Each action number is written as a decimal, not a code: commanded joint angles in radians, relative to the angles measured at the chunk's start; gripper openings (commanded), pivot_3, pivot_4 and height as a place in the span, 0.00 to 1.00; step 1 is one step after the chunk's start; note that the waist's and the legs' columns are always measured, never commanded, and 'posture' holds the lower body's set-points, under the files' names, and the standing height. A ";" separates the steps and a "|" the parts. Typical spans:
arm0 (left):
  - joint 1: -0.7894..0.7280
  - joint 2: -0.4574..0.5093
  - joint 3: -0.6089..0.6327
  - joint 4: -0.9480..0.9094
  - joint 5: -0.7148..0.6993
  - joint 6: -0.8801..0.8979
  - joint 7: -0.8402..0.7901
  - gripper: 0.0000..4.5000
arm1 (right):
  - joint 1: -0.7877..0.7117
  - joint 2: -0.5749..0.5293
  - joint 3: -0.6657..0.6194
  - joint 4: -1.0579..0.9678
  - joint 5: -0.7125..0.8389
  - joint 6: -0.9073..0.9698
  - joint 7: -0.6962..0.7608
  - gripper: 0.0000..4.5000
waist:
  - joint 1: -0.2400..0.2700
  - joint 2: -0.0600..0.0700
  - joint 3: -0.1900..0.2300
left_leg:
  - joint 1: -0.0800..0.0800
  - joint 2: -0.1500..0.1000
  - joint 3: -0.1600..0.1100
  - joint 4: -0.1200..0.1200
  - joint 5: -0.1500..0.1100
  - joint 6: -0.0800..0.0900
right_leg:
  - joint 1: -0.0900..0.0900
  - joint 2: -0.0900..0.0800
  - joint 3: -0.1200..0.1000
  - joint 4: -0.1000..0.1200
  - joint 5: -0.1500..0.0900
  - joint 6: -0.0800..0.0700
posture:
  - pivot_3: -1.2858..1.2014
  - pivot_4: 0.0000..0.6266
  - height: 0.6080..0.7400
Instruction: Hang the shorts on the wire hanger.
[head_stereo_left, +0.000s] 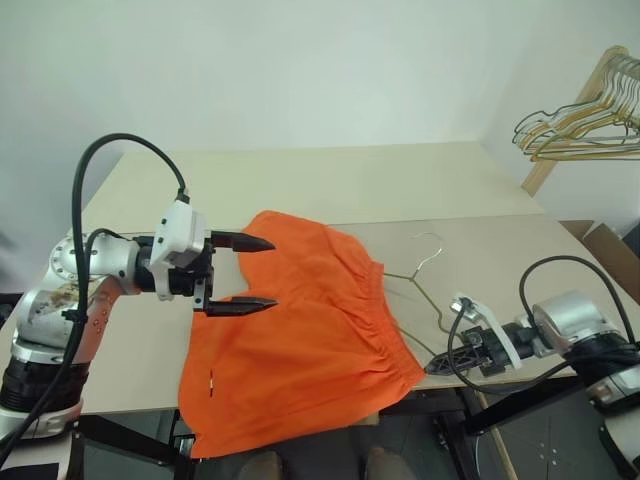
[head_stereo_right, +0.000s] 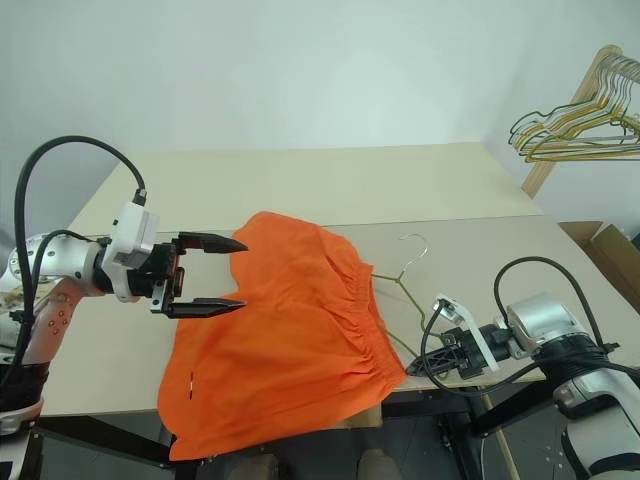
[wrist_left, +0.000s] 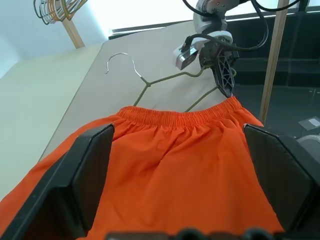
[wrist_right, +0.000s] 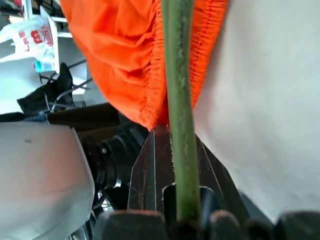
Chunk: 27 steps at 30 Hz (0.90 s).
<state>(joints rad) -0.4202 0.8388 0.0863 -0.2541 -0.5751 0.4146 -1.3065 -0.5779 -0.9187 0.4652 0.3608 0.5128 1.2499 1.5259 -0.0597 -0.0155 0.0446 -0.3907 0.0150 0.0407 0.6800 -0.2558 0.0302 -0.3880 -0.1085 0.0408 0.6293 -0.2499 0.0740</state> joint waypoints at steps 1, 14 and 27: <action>-0.012 0.013 0.016 -0.012 0.000 -0.021 0.007 0.99 | -0.032 0.026 -0.040 -0.007 0.028 0.032 -0.004 0.00 | -0.001 0.000 0.000 | 0.000 0.000 0.000 0.000 0.000 0.000 | 0.000 0.000 0.000 0.000 0.000 0.000 | 0.49 0.03 1.00; -0.078 -0.009 -0.021 0.064 0.035 -0.065 -0.016 0.99 | 0.011 0.118 -0.322 -0.364 0.023 0.093 -0.434 0.00 | -0.007 0.000 0.000 | -0.002 0.000 0.000 0.000 0.000 0.000 | -0.001 0.000 0.000 0.000 0.000 0.000 | 0.46 0.02 1.00; -0.572 -0.092 -0.179 0.665 0.292 -0.424 -0.170 0.99 | -0.274 -0.056 -0.048 -0.618 -0.174 -0.140 -0.408 0.00 | -0.102 0.000 0.000 | -0.004 0.000 0.005 0.001 0.000 0.000 | -0.002 0.000 -0.001 -0.001 0.000 0.000 | 0.42 0.00 1.00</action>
<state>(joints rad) -0.9513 0.7546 -0.0726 0.3498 -0.3241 0.0616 -1.4531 -0.8183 -0.9631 0.4041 -0.2394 0.3620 1.1428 1.0972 -0.1620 -0.0154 0.0443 -0.3955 0.0149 0.0448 0.6809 -0.2558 0.0301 -0.3907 -0.1086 0.0397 0.6279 -0.2498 0.0743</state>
